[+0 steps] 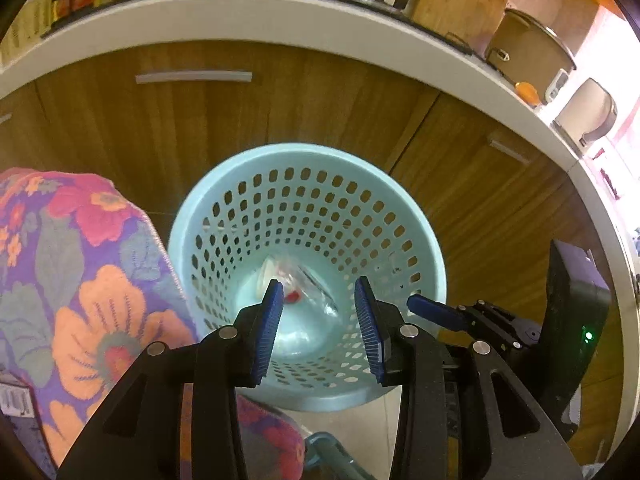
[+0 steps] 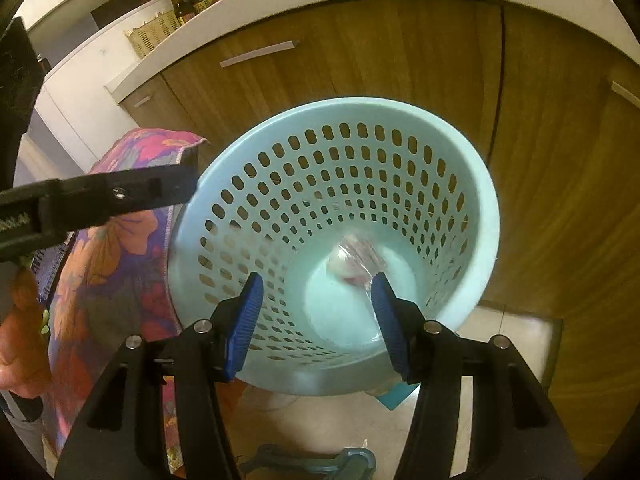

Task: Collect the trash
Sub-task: 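Carry both items over the blue basket and open both grippers to drop them, then grasp the white milk carton with the left gripper while the right grasps a green leaf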

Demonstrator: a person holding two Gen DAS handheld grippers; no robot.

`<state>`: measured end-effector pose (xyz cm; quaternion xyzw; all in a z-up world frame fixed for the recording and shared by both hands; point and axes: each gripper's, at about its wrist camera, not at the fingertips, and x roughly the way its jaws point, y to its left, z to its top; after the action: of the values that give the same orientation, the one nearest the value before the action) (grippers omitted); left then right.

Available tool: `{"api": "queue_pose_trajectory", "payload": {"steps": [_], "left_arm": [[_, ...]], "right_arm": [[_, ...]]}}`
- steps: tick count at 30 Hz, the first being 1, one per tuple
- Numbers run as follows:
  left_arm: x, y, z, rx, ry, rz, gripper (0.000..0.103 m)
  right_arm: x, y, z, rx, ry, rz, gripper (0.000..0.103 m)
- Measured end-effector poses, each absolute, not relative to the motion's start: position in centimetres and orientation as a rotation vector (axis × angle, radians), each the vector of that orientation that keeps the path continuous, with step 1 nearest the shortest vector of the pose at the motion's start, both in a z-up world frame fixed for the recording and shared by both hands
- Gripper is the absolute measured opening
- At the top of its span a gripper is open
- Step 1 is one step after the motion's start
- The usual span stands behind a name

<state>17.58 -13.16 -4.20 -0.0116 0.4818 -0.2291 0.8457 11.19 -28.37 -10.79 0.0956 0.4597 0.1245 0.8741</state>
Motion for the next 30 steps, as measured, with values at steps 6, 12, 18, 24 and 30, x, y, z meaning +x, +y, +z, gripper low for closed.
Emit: {"api": "queue_pose_trajectory", "payload": {"steps": [6,12,18,24,30], "left_arm": [[14.2,-11.5,-1.7,-0.012,0.913,-0.473,0.048],[10.1,-7.9,1.7,-0.042,0.786,-0.455,0.060],[5.1,-2.4,4.9,-0.047,0.646,-0.354,0.071],[1.2,2.9,6.3,-0.059,0.581,-0.289,0.081],[-1.1,7.8,5.4,-0.075,0.568,-0.182,0.086]], "right_arm": [[9.8,-27.5,-8.8,0.174,0.900,0.279,0.053],[7.9,-25.5,-5.2,0.133,0.790,0.328,0.053],[5.3,-21.6,-2.1,0.104,0.692,0.435,0.053],[2.5,-16.1,-1.0,0.040,0.634,0.548,0.057],[0.5,-11.3,-1.1,-0.017,0.629,0.643,0.058]]}}
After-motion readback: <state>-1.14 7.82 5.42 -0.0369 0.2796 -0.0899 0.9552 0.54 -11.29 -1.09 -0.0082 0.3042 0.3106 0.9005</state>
